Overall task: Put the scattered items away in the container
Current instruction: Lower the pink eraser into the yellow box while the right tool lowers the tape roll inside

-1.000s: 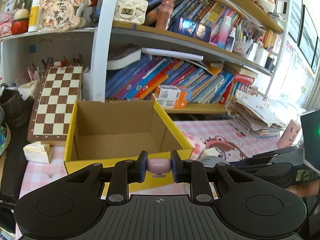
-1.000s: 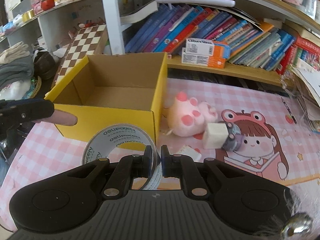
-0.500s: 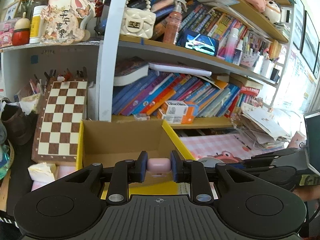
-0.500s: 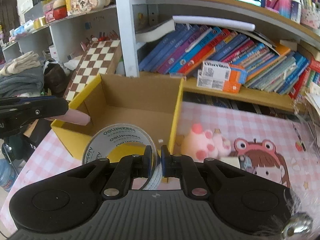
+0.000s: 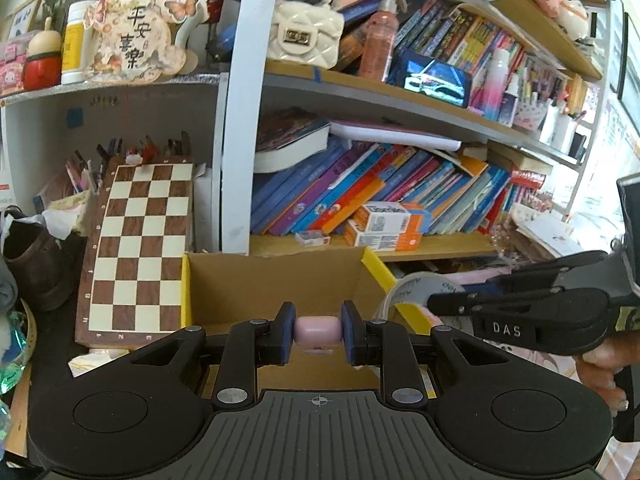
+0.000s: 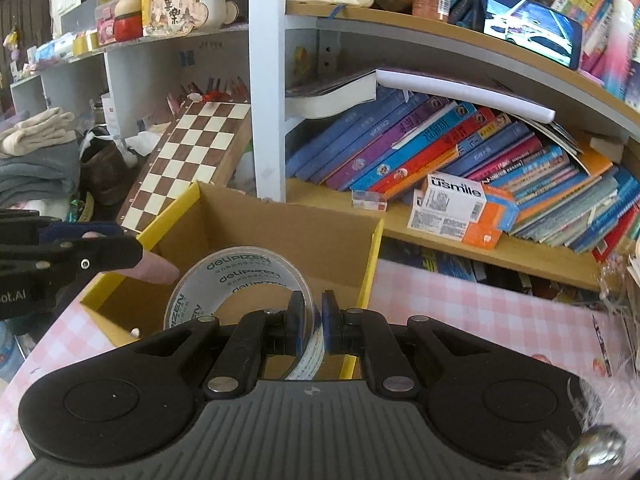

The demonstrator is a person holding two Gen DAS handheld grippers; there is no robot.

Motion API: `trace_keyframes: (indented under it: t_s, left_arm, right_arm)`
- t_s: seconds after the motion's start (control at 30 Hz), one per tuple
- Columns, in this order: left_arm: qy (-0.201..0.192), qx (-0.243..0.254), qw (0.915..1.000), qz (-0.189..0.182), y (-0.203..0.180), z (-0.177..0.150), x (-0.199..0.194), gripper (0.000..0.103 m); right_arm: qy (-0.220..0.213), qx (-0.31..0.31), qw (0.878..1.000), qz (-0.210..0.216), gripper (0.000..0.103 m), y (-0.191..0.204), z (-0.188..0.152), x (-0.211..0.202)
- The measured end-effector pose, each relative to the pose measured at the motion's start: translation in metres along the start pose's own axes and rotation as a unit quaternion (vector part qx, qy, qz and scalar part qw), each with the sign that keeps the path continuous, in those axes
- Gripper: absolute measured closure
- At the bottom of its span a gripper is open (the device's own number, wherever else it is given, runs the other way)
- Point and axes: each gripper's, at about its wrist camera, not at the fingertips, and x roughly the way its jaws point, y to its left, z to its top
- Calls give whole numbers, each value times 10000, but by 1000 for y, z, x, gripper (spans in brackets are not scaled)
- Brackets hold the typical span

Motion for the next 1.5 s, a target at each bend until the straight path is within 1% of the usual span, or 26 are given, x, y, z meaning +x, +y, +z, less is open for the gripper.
trace_keyframes:
  t_s: [0.3, 0.67, 0.87, 1.1, 1.5]
  left_arm:
    - [144, -58, 9998, 78, 10, 2, 26, 80]
    - [510, 49, 9985, 186, 16, -10, 56, 80]
    - [645, 136, 9975, 240, 18, -15, 65, 80]
    - [799, 82, 9964, 285, 22, -23, 75, 80]
    - [932, 229, 9948, 334, 21, -30, 84, 80]
  right_arm:
    - [134, -178, 9998, -15, 94, 2, 10, 31]
    - [385, -443, 9983, 46, 94, 8, 8, 67]
    - [518, -551, 9971, 103, 94, 11, 5, 81]
    - [678, -619, 9956, 212, 94, 17, 1, 94]
    - [867, -701, 9933, 311, 94, 21, -4, 111]
